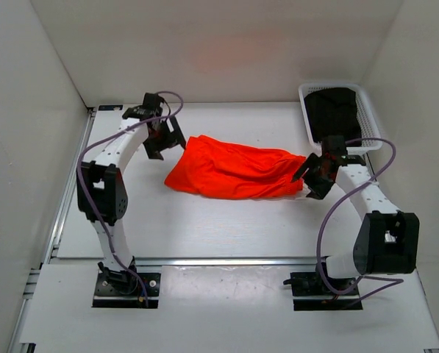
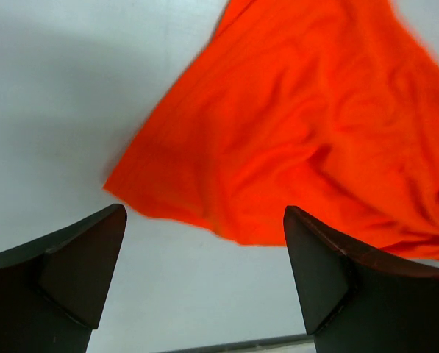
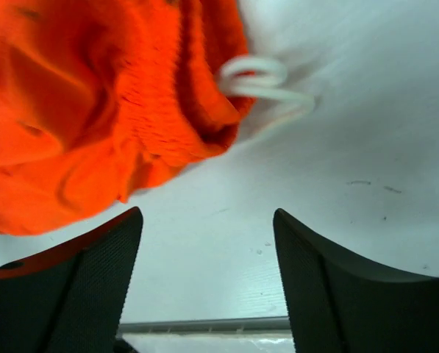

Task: Fold and stack the shorts
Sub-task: Fold the shorts

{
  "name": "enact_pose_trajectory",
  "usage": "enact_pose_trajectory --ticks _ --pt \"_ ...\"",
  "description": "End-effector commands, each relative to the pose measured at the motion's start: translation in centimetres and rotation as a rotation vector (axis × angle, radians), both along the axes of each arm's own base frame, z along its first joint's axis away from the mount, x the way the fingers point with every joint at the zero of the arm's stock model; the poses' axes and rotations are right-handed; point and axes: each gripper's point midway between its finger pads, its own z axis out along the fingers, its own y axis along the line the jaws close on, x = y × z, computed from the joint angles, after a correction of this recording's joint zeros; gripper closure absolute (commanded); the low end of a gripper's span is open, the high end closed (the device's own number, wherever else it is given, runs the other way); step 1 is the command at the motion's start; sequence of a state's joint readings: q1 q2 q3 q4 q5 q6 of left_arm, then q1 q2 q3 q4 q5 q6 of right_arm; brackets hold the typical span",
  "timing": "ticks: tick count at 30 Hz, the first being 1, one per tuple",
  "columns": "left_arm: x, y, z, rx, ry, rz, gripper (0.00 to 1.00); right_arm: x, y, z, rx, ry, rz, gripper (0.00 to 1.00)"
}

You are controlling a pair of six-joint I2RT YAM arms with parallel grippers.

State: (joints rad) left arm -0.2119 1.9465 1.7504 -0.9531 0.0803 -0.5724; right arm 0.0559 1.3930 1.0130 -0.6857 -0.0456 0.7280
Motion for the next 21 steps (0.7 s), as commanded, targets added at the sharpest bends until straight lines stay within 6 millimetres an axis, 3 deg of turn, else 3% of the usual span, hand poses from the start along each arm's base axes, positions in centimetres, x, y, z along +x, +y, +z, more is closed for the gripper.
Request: enact_pose_trajectory --ticks 1,6,12,16,17,18,19,21 --pt "-2.8 0.6 -2.6 0.036 0.035 -0.027 0.0 -0.2 1.5 -1.2 0.072 -0.011 0.078 0.22" --pt "-5.0 0.9 -7.5 0.074 0.144 -0.043 0.0 1.0 2.5 -2.8 0.123 -0.002 0.092 0.2" --pt "-4.3 1.3 -10.9 0.111 0.187 -0.024 0.0 3.0 2.1 -5.9 0.097 0.007 0.08 0.23" --pt "-2.8 0.7 -11.0 0.096 0.175 -0.028 0.0 4.1 1.4 -7.7 0.053 0.041 0.058 0.3" --pt "-1.9 0.5 -10.2 0.086 0.148 -0.019 0.03 4.7 1.1 -7.4 0.036 0.02 0.051 0.33" --pt "-1.6 0.1 -10.5 0.072 0.154 -0.025 0.09 4.7 0.9 -7.9 0.026 0.033 0.047 0.38" --pt "-1.5 -0.4 -10.9 0.051 0.166 -0.034 0.31 4.8 1.2 -8.1 0.026 0.032 0.056 0.54" --pt "-1.2 -1.2 -10.8 0.011 0.17 -0.05 0.83 4.7 1.5 -8.1 0.026 0.032 0.065 0.76"
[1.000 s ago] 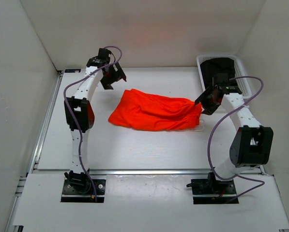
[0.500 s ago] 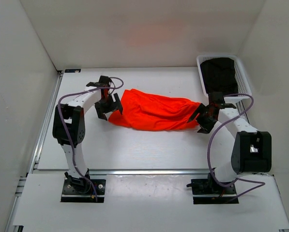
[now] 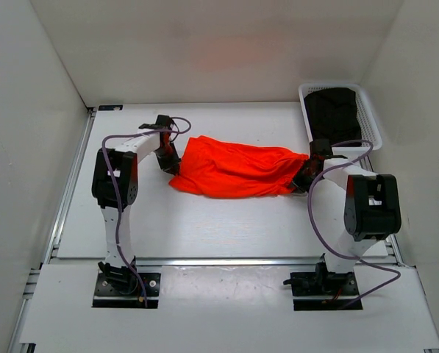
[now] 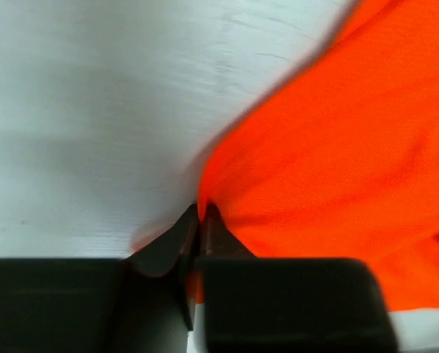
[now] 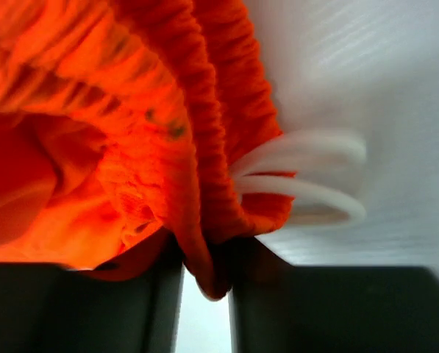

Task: Fold and stack the shorts
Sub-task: Fold the shorts

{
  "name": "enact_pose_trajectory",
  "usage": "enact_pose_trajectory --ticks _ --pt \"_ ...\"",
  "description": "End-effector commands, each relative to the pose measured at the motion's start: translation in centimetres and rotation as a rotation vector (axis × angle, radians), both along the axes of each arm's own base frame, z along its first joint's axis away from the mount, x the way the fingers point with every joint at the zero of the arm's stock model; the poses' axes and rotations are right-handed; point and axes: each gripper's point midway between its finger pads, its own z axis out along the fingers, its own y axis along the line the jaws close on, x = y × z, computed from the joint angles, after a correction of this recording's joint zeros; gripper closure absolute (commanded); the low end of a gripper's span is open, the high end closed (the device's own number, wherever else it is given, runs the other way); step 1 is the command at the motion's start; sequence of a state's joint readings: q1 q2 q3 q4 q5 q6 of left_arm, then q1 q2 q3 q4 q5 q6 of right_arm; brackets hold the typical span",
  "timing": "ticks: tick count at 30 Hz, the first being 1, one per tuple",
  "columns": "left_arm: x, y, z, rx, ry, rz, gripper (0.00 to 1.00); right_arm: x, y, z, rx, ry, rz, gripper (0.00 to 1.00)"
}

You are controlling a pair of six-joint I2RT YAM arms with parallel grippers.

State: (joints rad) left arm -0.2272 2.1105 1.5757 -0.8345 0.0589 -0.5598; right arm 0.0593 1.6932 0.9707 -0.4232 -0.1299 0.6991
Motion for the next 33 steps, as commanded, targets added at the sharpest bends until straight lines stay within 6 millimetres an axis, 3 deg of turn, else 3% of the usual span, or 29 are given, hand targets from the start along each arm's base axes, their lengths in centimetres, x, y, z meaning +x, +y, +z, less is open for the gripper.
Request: enact_pose_trajectory --ticks 1,2,7,8,10,11,12,13,14,15,16,18,20,21,22,23,24,26,28,29,31,32,33 --pt "1.3 -1.7 0.8 -0.077 -0.033 -0.018 0.9 1.8 -0.1 0.2 -0.034 -0.049 0.002 0.94" --pt "1.0 -1.7 0.5 -0.079 -0.02 0.001 0.9 1.3 -0.1 0.1 -0.036 -0.031 0.002 1.0" --pt "-0.8 -0.1 1.5 -0.018 -0.028 0.092 0.9 -2.1 0.8 0.9 -0.037 0.0 0.058 1.0" --pt "-1.0 0.2 2.8 -0.016 -0.058 0.095 0.9 -2.9 1.0 0.9 -0.038 0.012 0.07 1.0" --pt "-3.1 1.0 2.7 0.004 -0.04 0.128 0.9 -5.4 1.2 0.8 -0.035 0.04 0.095 1.0" --pt "-3.5 1.6 4.3 0.019 -0.084 0.136 0.9 -6.3 1.3 0.7 -0.036 0.05 0.104 1.0" --pt "-5.6 2.4 3.5 0.028 -0.047 0.155 0.9 -7.0 1.2 1.2 -0.038 0.035 0.112 1.0" --pt "-6.6 2.7 3.8 0.028 -0.047 0.155 0.9 -9.1 1.3 0.5 -0.033 0.082 0.127 1.0" --pt "-7.4 3.3 5.5 0.015 -0.092 0.17 0.9 -9.9 1.2 0.8 -0.033 0.072 0.127 1.0" --pt "-9.9 3.8 4.4 0.026 -0.053 0.169 0.9 -10.9 1.2 0.6 -0.028 0.081 0.14 1.0" --pt "-10.9 4.5 4.5 0.032 -0.057 0.191 0.9 -12.1 1.2 0.4 -0.018 0.101 0.143 1.0" --pt "-13.4 4.9 5.5 0.023 -0.067 0.209 0.9 -14.8 1.0 -0.3 -0.009 0.122 0.147 1.0" --pt "-15.8 4.8 4.8 0.014 -0.039 0.222 0.9 -16.1 1.5 -0.1 0.035 0.112 0.146 1.0" --pt "-16.4 4.7 5.4 -0.002 -0.055 0.219 0.9 -16.9 1.6 -0.1 0.034 0.12 0.155 0.89" --pt "-16.8 4.2 5.6 -0.021 -0.056 0.213 0.69 -17.1 1.6 0.1 0.038 0.12 0.142 0.76" --pt "-16.8 4.1 5.6 -0.03 -0.054 0.211 0.5 -17.6 1.2 0.5 0.024 0.119 0.138 0.65" --pt "-16.3 3.6 6.3 -0.034 -0.077 0.182 0.33 -17.4 1.0 1.2 0.01 0.106 0.121 0.47" --pt "-14.6 3.3 8.1 -0.026 -0.123 0.157 0.03 -16.6 -0.2 3.3 -0.059 0.053 0.096 0.37" --pt "-13.5 3.5 8.4 0.016 -0.123 0.147 0.0 -15.7 -1.2 5.1 -0.114 0.006 0.073 0.33" --pt "-12.0 3.4 9.9 0.017 -0.163 0.142 0.0 -14.9 -1.5 6.5 -0.131 -0.03 0.063 0.29" --pt "-10.4 2.6 9.9 0.039 -0.161 0.095 0.07 -14.1 -1.6 7.7 -0.141 -0.077 0.065 0.3" --pt "-8.8 1.8 11.2 0.049 -0.208 0.057 0.09 -13.6 -1.8 8.7 -0.155 -0.098 0.056 0.31" --pt "-7.9 1.4 11.2 0.063 -0.214 0.036 0.12 -13.2 -2.0 9.0 -0.168 -0.104 0.049 0.31"
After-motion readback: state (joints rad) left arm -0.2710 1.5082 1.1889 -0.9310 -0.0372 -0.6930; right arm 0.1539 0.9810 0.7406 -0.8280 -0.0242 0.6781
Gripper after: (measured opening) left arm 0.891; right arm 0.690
